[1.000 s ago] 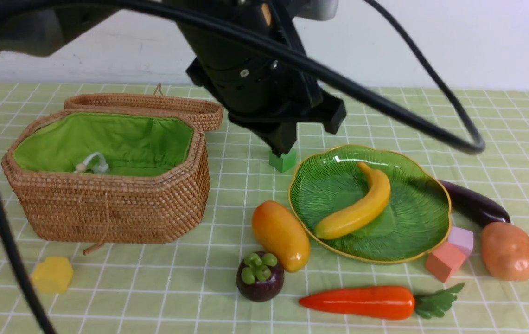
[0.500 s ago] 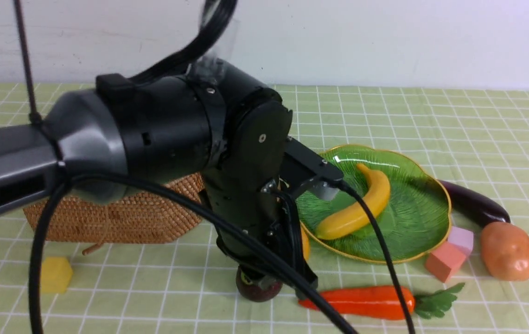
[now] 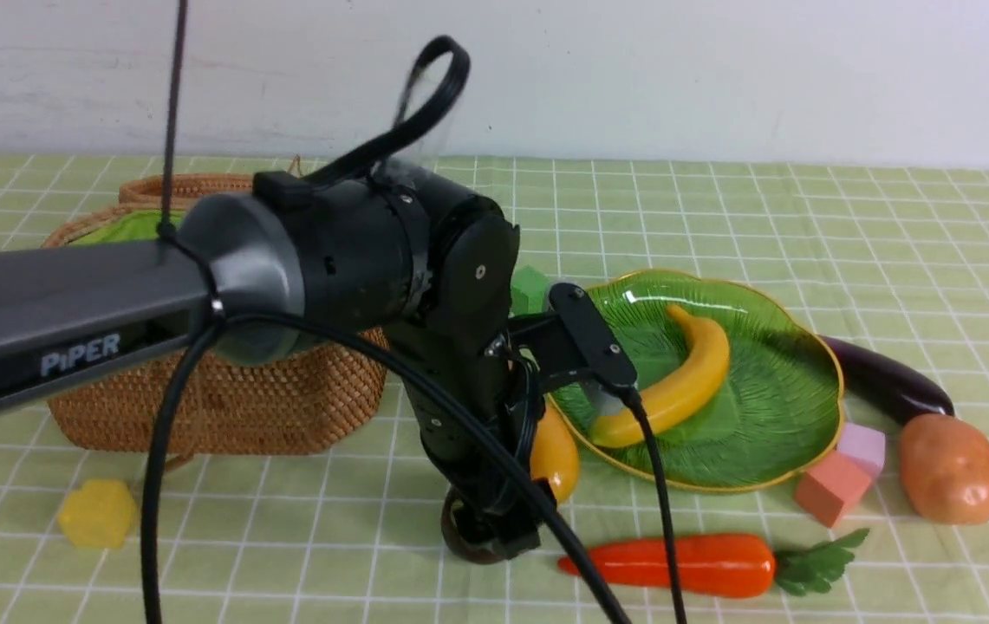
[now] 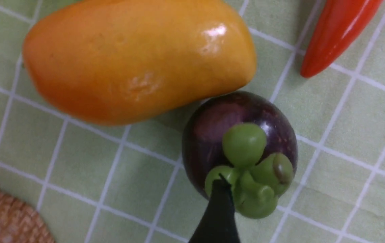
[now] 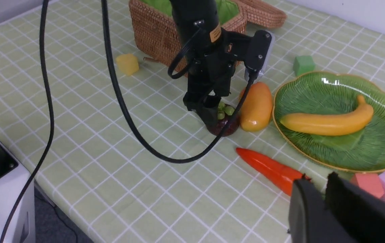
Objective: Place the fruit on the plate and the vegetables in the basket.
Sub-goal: Grab a mangosteen with your left arm and put it on the plate on the right
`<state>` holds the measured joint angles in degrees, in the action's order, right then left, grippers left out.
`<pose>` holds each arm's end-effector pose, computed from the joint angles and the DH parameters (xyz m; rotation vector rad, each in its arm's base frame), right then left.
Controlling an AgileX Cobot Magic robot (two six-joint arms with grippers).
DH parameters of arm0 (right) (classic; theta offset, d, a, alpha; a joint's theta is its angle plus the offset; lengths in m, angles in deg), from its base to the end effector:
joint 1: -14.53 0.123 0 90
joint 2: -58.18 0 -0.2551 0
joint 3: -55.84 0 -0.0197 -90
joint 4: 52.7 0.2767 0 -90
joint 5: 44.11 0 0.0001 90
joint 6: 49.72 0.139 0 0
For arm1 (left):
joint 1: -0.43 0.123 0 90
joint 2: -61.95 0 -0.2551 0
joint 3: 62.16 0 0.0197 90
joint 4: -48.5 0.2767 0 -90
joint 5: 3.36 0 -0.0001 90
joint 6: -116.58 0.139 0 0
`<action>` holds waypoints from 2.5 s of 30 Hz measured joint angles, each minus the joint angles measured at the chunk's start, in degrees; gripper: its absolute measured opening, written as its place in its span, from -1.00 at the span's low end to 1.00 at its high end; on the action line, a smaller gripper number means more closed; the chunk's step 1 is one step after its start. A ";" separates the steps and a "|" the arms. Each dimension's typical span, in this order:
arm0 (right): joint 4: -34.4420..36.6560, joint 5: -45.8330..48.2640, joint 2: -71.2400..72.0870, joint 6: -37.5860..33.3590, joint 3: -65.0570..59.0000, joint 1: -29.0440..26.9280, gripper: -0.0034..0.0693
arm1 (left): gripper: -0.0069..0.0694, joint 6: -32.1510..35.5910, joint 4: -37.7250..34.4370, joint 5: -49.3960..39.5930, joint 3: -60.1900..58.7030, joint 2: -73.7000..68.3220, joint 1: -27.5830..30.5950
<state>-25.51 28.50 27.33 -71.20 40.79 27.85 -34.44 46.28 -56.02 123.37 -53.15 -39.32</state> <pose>0.0618 0.0769 0.4046 -0.7257 1.8788 0.4638 0.3185 -0.2705 0.1476 1.5781 2.3548 -0.0902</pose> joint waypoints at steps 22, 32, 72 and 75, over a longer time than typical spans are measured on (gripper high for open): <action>-0.31 0.00 1.02 -0.54 -2.99 0.00 -0.61 | 0.68 -1.80 2.57 5.78 0.00 -6.42 0.00; -2.03 0.00 1.02 -0.96 -2.99 0.00 -0.61 | 0.58 -3.69 3.03 4.75 0.00 -6.42 0.00; -14.76 -23.01 -10.02 14.72 -3.46 0.00 -0.54 | 0.58 -8.42 -6.44 13.76 6.39 6.22 0.00; -15.06 -24.55 -10.02 15.25 -3.46 0.00 -0.54 | 0.58 -8.42 -7.28 17.32 6.41 5.98 0.00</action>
<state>-40.57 3.95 17.31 -55.95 37.33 27.85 -42.86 38.99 -38.70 129.77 -47.17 -39.32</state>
